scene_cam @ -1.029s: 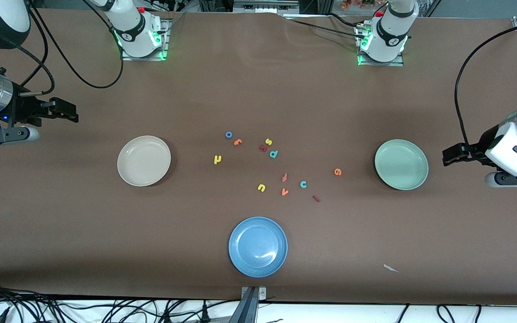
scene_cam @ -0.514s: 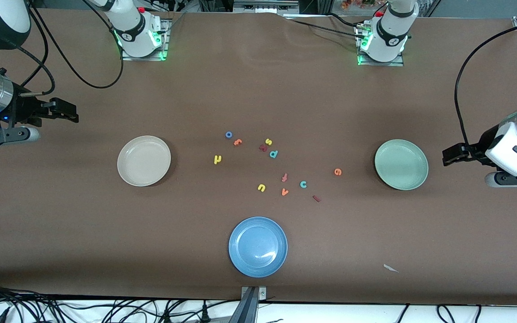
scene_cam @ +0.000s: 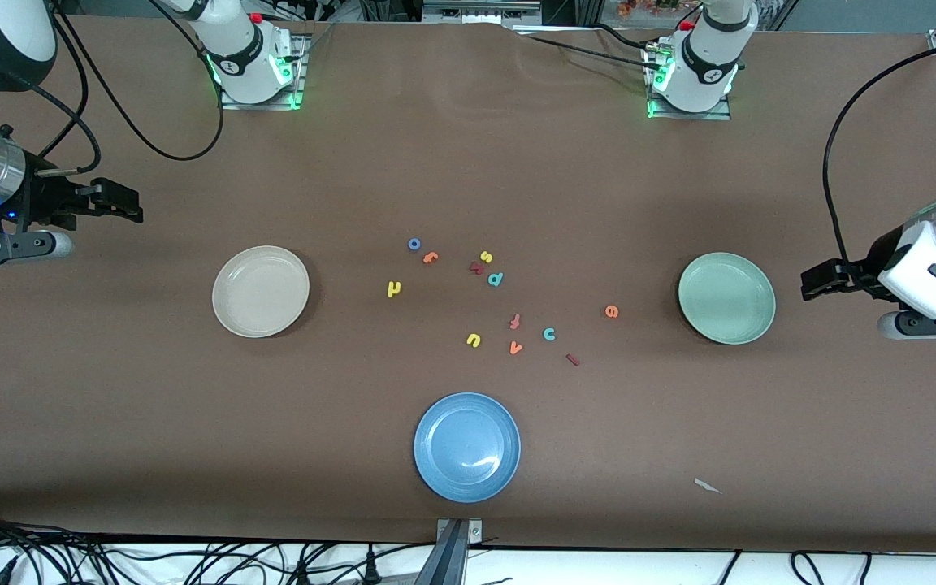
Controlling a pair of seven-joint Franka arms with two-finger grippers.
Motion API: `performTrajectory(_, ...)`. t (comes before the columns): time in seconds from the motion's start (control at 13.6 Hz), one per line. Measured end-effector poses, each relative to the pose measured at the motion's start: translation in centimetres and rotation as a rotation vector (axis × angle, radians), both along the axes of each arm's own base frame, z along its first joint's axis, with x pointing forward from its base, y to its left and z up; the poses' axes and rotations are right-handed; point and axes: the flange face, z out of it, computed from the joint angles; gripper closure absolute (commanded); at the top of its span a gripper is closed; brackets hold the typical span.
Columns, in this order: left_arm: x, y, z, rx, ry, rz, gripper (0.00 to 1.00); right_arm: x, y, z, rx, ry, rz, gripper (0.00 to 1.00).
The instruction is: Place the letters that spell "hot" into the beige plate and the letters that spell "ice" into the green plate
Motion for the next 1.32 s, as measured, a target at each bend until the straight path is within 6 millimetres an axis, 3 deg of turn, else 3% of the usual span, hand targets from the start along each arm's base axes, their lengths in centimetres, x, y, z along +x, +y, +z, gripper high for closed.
performTrajectory(1.32, -0.05, 0.22, -0.13, -0.023, 0.006, 0.010, 0.00, 0.02, 0.00, -0.06, 0.000, 0.001, 0.000, 0.00)
